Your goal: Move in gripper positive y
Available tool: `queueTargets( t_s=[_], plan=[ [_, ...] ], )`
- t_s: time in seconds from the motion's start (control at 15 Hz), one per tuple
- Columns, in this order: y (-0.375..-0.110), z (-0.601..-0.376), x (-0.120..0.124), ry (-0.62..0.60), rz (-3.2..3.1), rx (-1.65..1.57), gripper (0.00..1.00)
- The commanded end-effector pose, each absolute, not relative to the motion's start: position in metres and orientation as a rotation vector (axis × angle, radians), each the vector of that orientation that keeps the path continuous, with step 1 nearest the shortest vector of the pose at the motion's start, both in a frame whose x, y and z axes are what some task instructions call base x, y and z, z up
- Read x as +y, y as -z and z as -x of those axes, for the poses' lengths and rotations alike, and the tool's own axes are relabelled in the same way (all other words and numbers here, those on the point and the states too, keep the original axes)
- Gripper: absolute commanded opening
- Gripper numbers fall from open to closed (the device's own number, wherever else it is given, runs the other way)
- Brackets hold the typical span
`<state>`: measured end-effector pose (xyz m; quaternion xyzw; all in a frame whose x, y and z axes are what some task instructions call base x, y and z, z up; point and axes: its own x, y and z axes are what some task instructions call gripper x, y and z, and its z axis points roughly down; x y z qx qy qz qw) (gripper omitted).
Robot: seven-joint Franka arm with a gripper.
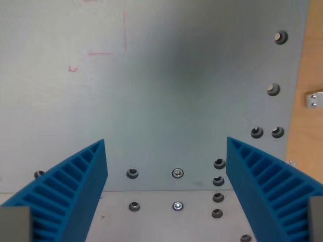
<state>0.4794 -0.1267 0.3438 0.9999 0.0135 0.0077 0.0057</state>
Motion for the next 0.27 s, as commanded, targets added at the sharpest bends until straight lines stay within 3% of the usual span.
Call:
queueTargets(
  t_s=[0.07, 0.27],
  plan=[
    [-0.347, -0.486, -0.143, 0.001, -3.138, 0.073, 1.00],
    [-0.347, -0.487, -0.158, 0.001, -3.138, 0.073, 1.00]
  ],
)
